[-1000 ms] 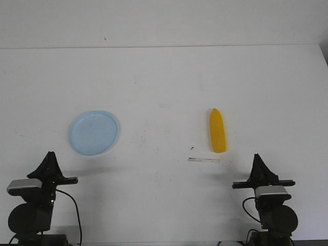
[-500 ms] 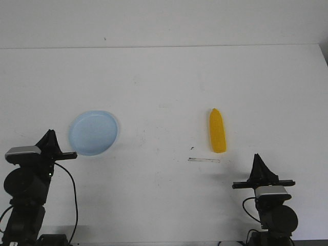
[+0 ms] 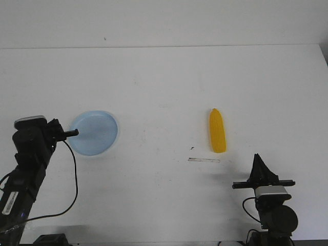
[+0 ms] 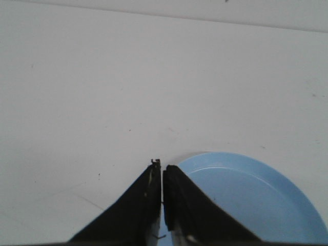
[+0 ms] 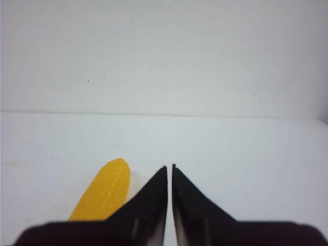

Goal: Place corn on plate with both arms
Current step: 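Lower the left gripper against the plate rim nearest the robot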

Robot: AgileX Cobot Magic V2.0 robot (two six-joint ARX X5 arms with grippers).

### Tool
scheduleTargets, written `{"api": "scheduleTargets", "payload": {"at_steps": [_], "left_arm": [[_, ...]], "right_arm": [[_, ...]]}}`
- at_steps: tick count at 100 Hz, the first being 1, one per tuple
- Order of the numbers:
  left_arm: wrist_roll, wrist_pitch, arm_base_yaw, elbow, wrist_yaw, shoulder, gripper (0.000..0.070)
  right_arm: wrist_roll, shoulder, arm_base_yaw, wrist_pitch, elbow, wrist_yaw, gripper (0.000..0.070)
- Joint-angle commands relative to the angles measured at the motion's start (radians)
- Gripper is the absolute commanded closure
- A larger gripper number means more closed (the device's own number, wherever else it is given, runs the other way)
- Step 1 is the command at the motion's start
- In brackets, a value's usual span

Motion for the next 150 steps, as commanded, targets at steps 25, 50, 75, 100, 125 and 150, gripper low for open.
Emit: {"api": "scheduleTargets", "payload": {"at_steps": [25,50,75,100,125,150], "left_arm": [[-0.222,-0.092,0.202,0.082,0.343,0.168,0.0699],[-0.263,-0.102,0.323,0.088,0.522,0.291,0.0699],[-0.263,-0.15,0.319,0.088,0.522,0.394,0.0519],[-0.264,-0.175,0.297,0.088,0.522,0.452,0.0439],[-0.263,-0.175,0.28,0.088,0.522,0.458,0.0442],[-0.255,-0.176,0.269,0.088,0.52,0.46,0.0443]], "right_arm": [[-0.003,0.002,0.0,0.01,-0.001,0.001,0.0684],[-0.003,0.002,0.0,0.01,-0.001,0.001,0.0684],[-0.003,0.002,0.0,0.01,-0.001,0.001,0.0684],[-0.003,0.002,0.0,0.01,-0.001,0.001,0.0684],[-0.003,0.002,0.0,0.01,-0.001,0.001,0.0684],[-0.003,0.002,0.0,0.01,-0.001,0.001,0.0684]]}}
